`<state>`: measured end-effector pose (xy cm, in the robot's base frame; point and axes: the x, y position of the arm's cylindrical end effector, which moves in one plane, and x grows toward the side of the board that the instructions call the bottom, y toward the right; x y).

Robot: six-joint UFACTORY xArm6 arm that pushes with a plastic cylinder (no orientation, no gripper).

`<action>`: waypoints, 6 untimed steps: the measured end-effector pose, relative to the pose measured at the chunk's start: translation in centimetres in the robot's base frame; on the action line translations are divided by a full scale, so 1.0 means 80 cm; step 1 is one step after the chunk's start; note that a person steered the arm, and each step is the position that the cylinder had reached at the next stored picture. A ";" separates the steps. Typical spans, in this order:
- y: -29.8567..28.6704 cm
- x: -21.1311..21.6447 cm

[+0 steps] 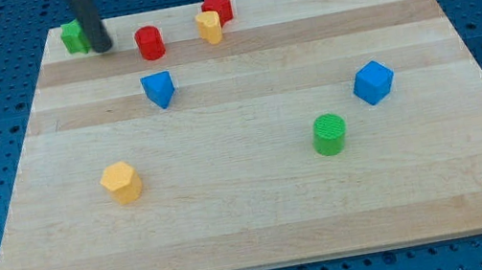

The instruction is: Push the red circle to the bottom right of the yellow heart

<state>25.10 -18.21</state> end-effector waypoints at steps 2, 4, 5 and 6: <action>0.103 0.035; 0.183 0.099; 0.166 0.137; 0.170 0.165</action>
